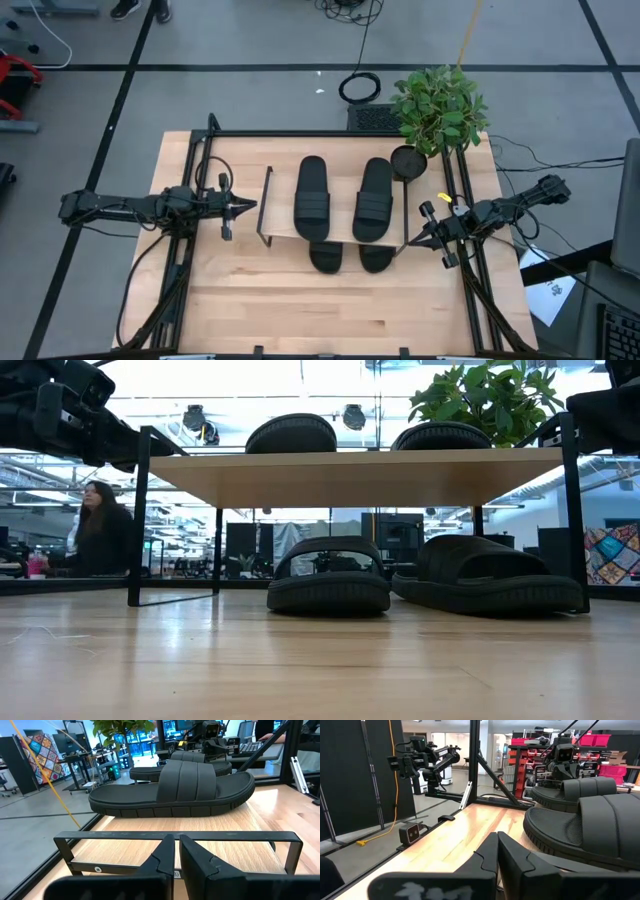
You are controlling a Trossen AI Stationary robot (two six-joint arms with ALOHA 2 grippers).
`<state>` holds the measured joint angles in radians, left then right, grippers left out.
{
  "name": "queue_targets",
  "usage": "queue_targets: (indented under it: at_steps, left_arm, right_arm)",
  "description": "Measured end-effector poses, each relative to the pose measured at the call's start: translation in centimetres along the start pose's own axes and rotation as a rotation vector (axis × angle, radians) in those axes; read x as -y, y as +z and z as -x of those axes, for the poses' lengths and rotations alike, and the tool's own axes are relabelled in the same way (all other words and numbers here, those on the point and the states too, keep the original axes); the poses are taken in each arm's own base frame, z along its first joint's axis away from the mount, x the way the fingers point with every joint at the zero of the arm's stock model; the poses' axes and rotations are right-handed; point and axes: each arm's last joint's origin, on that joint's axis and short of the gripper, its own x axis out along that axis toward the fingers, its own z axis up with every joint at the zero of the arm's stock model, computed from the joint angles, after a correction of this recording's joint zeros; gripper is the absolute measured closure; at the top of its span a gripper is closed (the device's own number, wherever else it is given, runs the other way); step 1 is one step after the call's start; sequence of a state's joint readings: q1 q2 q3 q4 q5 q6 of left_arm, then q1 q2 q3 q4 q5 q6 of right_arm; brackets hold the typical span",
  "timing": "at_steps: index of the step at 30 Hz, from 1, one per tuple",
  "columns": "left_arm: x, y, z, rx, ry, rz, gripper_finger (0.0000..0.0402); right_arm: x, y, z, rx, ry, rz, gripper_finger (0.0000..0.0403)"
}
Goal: Pick and place slides into the shelf
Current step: Return to Home Position
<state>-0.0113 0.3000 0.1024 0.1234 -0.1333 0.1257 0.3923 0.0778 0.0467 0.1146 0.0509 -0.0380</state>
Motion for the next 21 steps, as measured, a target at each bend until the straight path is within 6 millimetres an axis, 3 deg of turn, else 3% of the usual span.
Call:
queue_targets:
  at_steps: [12,21]
  left_arm:
    - [0.00,0.00,0.00,0.000,0.000,0.000,0.0400]
    - [0.00,0.00,0.00,0.000,0.000,0.000,0.0377]
  right_arm:
    - [0.00,0.00,0.00,0.000,0.000,0.000,0.0403]
    - [0.00,0.00,0.00,0.000,0.000,0.000,0.0403]
